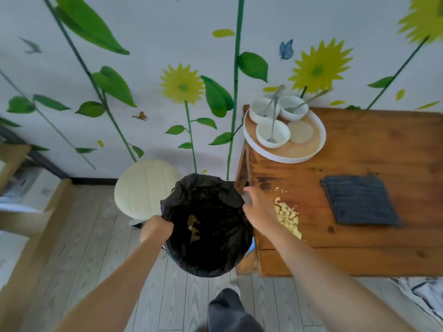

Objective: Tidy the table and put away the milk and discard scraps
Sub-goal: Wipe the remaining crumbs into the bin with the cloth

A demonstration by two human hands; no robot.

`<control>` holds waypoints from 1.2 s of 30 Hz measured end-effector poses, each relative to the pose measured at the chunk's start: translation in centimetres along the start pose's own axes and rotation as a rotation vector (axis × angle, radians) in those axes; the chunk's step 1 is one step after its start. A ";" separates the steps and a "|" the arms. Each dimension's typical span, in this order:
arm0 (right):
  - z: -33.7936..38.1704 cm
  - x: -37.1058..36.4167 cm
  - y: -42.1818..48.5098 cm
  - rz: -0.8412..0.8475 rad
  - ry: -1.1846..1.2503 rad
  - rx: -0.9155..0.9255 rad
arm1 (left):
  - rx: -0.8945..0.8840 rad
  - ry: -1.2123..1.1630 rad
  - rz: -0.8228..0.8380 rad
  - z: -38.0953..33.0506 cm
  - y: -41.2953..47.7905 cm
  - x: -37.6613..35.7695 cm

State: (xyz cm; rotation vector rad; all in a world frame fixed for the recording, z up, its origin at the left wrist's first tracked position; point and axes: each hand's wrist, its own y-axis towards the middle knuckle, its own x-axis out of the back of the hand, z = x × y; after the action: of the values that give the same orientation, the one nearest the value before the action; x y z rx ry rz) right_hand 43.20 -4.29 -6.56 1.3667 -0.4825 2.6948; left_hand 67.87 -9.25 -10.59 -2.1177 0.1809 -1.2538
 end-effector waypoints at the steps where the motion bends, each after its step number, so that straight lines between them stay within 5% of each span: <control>1: -1.2 1.1 1.0 -0.093 -0.003 -0.044 | -0.012 0.024 0.007 -1.2 0.7 -0.2; 9: -11.0 7.1 2.8 -0.399 -0.294 -0.430 | -0.113 0.143 0.080 -5.9 4.3 -2.4; 18: -17.7 10.5 3.0 -0.210 -0.291 -0.821 | -0.220 0.264 0.171 -9.6 7.8 -2.9; 21: -18.4 10.1 3.2 -0.147 -0.166 -0.856 | -0.245 0.295 0.185 -11.0 8.7 -2.8; 29: -17.8 9.3 2.4 -0.253 -0.478 -0.801 | -0.289 0.335 0.252 -13.1 10.0 -2.9; 33: -18.6 10.7 3.1 -0.355 -0.430 -0.798 | -0.317 0.337 0.278 -13.6 10.5 -2.9; 36: -19.3 11.6 3.9 -0.206 -0.309 -0.892 | -0.318 0.332 0.278 -13.5 10.7 -3.0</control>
State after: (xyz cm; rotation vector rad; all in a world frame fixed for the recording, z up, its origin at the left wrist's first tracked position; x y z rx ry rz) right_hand 20.52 -2.69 -8.94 1.3972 -1.2766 1.7099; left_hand 57.39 -22.58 -14.92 -2.0317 0.8385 -1.4702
